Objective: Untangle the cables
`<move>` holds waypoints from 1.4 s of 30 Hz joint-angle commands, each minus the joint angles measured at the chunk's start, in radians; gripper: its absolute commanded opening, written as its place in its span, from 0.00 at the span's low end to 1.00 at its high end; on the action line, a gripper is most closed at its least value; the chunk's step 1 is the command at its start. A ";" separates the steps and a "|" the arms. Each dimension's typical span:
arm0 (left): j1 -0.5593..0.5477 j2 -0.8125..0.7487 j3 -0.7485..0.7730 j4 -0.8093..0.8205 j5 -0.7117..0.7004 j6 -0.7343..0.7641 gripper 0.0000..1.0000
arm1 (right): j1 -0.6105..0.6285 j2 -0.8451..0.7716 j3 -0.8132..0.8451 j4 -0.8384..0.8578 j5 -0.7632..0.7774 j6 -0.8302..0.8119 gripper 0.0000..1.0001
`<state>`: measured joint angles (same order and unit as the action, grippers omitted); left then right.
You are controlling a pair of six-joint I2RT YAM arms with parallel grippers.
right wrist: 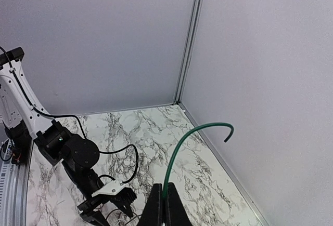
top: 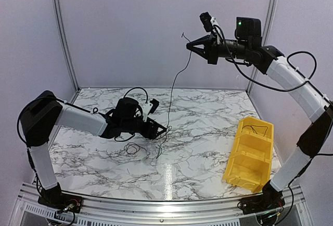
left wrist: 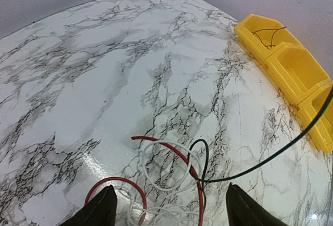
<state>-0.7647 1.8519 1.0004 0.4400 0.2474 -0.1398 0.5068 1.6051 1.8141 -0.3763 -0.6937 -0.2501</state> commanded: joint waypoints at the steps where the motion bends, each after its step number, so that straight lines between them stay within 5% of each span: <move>1: -0.011 0.071 0.062 0.012 0.128 0.021 0.74 | 0.007 -0.001 0.045 -0.002 0.014 -0.009 0.00; 9: -0.017 0.189 0.115 0.011 0.095 -0.027 0.65 | 0.006 0.004 0.096 -0.017 0.027 -0.014 0.00; 19: -0.016 0.177 0.089 -0.001 0.076 -0.045 0.00 | -0.081 -0.005 0.287 -0.056 0.127 -0.071 0.00; 25: -0.013 0.062 -0.043 -0.052 0.004 -0.046 0.00 | -0.265 0.007 0.453 -0.015 0.213 -0.014 0.00; 33: -0.013 -0.103 -0.220 -0.166 -0.115 -0.030 0.00 | -0.291 0.010 0.458 -0.007 0.298 -0.026 0.00; 38: -0.017 -0.183 -0.306 -0.180 -0.136 -0.041 0.05 | -0.289 0.005 0.326 0.029 0.280 -0.014 0.00; 42: -0.022 -0.290 -0.370 -0.150 -0.121 -0.058 0.00 | -0.289 -0.037 0.038 0.096 0.254 0.005 0.00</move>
<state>-0.7876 1.6367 0.7059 0.4351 0.1619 -0.1780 0.2409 1.6157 2.0323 -0.4465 -0.4843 -0.2695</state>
